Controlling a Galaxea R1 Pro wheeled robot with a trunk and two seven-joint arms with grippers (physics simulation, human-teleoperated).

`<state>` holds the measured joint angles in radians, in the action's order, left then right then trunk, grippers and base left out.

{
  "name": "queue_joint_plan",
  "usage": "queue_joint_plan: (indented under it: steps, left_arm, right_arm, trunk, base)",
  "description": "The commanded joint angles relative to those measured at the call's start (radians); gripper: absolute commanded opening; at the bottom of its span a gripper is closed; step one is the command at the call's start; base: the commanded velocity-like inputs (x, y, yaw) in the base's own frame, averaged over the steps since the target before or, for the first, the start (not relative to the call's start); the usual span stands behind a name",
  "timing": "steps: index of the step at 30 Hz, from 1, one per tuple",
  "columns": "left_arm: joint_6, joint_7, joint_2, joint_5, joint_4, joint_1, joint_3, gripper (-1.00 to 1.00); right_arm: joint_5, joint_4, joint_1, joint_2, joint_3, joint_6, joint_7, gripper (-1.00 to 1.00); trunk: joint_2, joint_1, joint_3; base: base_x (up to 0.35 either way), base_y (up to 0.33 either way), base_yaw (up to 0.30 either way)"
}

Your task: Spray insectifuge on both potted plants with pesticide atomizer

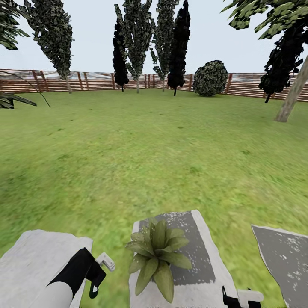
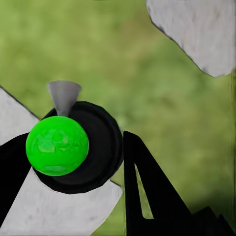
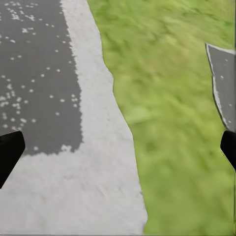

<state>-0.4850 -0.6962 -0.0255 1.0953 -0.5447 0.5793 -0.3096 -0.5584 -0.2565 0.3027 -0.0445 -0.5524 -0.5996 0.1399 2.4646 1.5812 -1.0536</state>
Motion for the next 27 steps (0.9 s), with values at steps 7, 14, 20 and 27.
queue_joint_plan:
  steps: [7, 14, 20, 27]
  left_arm:
    - [-0.004, -0.006, -0.002, 0.005, -0.003, 0.001, -0.008, -1.0]
    - [-0.004, -0.006, 0.001, 0.006, -0.012, 0.001, -0.009, -1.0]
    - [-0.004, -0.006, 0.005, 0.005, 0.0, 0.001, -0.005, -1.0]
    - [-0.003, 0.07, 0.003, -0.003, 0.025, 0.001, -0.008, -1.0]
  right_arm:
    - [-0.011, 0.002, 0.001, 0.0, -0.004, -0.003, 0.006, 1.0]
    - [-0.011, 0.002, 0.001, 0.0, -0.004, -0.003, 0.006, 1.0]
    - [-0.011, 0.001, 0.001, 0.0, -0.004, -0.003, 0.005, 1.0]
    - [-0.01, 0.0, 0.001, -0.002, -0.005, -0.003, 0.006, 1.0]
  trunk:
    - [0.0, 0.0, -0.001]
    - [0.0, 0.0, -0.001]
    - [0.0, 0.0, -0.001]
    - [0.014, 0.007, -0.008]
  base:
    - [-0.132, -0.232, 0.108]
    - [-0.081, -0.1, 0.268]
    - [-0.003, -0.003, 0.085]
    - [0.0, 0.0, 0.002]
